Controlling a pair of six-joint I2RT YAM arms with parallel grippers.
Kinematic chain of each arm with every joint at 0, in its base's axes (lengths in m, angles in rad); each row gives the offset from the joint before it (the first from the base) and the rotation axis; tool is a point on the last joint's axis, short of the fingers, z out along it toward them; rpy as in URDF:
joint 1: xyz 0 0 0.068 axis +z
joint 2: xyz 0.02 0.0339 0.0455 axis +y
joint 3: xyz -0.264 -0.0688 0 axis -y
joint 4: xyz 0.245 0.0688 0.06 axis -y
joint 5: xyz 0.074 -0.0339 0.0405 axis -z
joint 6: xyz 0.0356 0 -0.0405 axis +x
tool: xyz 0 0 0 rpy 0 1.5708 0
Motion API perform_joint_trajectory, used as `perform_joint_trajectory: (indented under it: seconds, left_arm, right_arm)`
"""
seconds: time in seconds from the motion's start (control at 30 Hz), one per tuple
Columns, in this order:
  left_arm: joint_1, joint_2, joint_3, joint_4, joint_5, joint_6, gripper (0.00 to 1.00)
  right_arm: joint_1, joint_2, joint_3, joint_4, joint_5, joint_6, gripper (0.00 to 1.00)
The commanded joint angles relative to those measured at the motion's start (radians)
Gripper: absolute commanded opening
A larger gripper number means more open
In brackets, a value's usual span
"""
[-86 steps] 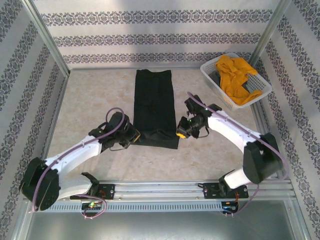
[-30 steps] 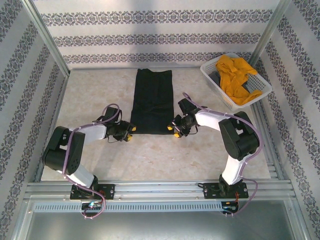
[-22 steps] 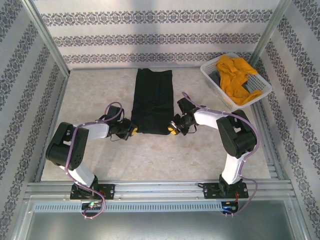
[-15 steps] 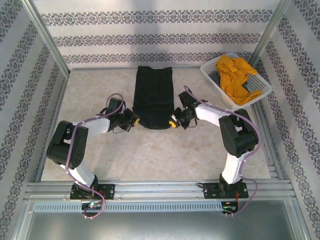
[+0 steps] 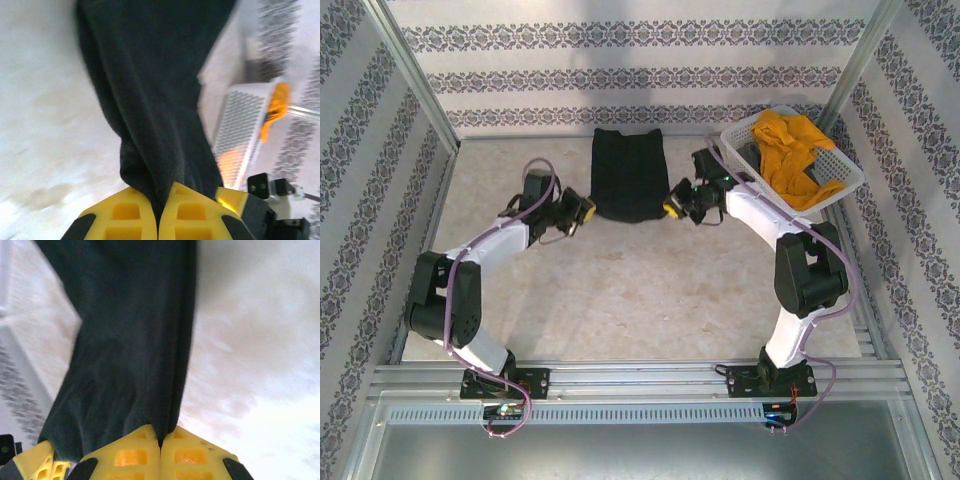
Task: Fold and stack the t-shirts
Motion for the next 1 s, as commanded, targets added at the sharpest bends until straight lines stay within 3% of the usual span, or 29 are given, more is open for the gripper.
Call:
perform_joint_trajectory:
  seconds: [0.0, 0.3, 0.5, 0.7, 0.83, 0.97]
  left_arm:
    - [-0.031, -0.078, -0.138, -0.047, 0.066, 0.007, 0.00]
    - [-0.209, -0.381, -0.523, -0.144, 0.061, -0.036, 0.00]
    - [-0.327, -0.633, -0.568, -0.252, 0.018, -0.065, 0.00]
    - [-0.325, -0.669, -0.412, -0.282, -0.108, -0.024, 0.00]
    - [-0.317, -0.613, -0.274, -0.231, -0.214, -0.016, 0.00]
    - [-0.273, -0.517, -0.140, -0.187, -0.250, -0.008, 0.00]
  right_arm:
    - [0.041, -0.091, -0.170, -0.002, -0.029, 0.005, 0.00]
    - [0.175, -0.322, -0.564, -0.013, -0.031, 0.017, 0.00]
    - [0.271, -0.544, -0.666, -0.128, -0.024, 0.089, 0.00]
    - [0.231, -0.638, -0.546, -0.241, 0.048, 0.126, 0.00]
    - [0.184, -0.558, -0.351, -0.307, 0.085, 0.096, 0.00]
    - [0.124, -0.447, -0.147, -0.355, 0.106, 0.070, 0.00]
